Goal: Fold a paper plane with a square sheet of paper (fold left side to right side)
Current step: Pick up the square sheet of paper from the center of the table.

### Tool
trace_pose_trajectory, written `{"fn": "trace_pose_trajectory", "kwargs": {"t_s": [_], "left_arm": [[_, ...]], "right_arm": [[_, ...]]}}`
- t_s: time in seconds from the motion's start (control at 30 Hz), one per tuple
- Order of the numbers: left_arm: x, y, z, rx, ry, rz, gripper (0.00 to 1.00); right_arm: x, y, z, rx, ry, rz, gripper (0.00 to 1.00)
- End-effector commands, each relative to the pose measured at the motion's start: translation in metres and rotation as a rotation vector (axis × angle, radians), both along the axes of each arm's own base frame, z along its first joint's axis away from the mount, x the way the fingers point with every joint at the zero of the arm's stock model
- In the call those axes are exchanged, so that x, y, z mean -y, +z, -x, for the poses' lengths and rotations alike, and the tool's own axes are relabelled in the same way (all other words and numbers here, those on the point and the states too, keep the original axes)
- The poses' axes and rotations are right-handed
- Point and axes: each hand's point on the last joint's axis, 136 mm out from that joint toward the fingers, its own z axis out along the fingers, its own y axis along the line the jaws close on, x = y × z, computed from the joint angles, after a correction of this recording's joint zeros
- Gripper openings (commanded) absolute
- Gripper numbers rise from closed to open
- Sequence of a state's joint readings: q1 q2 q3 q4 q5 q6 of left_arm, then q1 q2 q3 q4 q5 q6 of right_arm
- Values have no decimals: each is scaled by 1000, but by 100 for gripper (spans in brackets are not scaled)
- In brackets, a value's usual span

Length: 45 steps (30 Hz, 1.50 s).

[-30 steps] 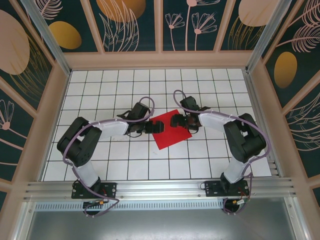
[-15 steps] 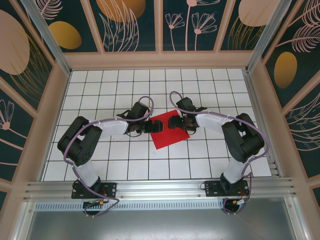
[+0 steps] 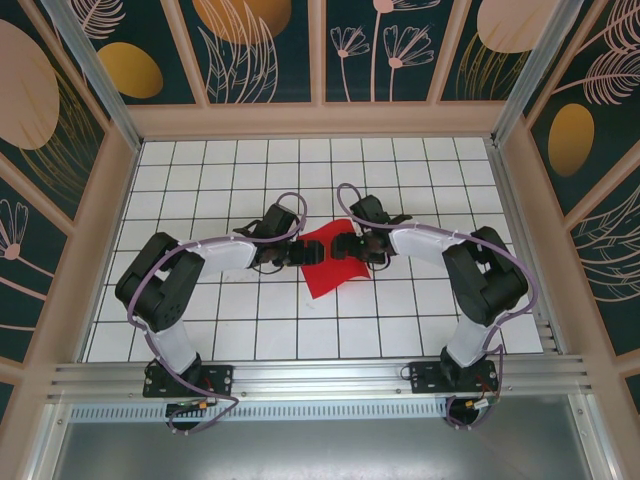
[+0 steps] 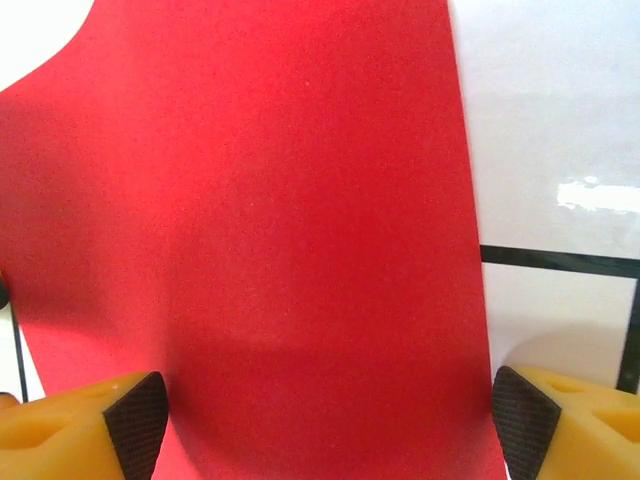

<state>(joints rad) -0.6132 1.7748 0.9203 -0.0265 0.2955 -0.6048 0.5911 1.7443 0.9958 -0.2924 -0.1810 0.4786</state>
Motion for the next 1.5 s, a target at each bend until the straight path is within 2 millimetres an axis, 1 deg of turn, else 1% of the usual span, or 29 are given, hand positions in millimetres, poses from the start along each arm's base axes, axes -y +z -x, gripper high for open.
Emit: {"fn": "trace_pose_trajectory", "kwargs": {"t_s": [0.0,0.13,0.2,0.27,0.37,0.43,0.47,0.5,0.63,0.7,0.77,0.83,0.93,1.03,1.1,1.2,1.37,1.47], "left_arm": [[15,-11,4,-30,-36,44,80],[15,-10,3,-24,-39,42,79],[15,-7,2,-10,-43,41,80],[13,0,0,14,-38,37,80],[10,19,-6,71,-28,34,83],[5,33,-11,108,-11,34,85],[2,46,-14,133,0,44,85],[-3,53,-17,146,15,48,86],[-28,79,-26,195,83,80,88],[-41,92,-30,218,119,107,88],[-53,109,-33,251,155,146,89],[-65,123,-35,276,193,190,91],[-78,149,-37,327,239,284,93],[-82,181,-37,391,258,400,96],[-79,205,-34,433,241,482,97],[-67,239,-27,478,169,606,99],[-49,286,-17,533,36,768,99],[-42,309,-13,560,-31,837,99]], "right_arm": [[-10,-2,11,-60,32,-34,84],[-10,-8,13,-78,42,-22,77],[-11,-7,14,-84,46,-33,69],[-13,-5,14,-84,47,-64,64],[-16,5,12,-71,43,-157,50],[-22,12,14,-68,52,-237,44],[-26,16,16,-66,60,-272,42],[-19,19,10,-57,38,-300,40],[-18,37,7,-31,45,-430,34],[-17,49,5,-10,47,-512,32],[-15,63,4,18,53,-593,32],[-12,79,2,56,63,-660,31],[-3,111,-3,144,79,-757,30],[9,151,-9,248,87,-858,30],[17,184,-11,322,100,-929,30],[24,230,-12,412,127,-995,29],[25,300,-7,525,183,-1065,29],[24,339,-2,586,217,-1106,29]]}}
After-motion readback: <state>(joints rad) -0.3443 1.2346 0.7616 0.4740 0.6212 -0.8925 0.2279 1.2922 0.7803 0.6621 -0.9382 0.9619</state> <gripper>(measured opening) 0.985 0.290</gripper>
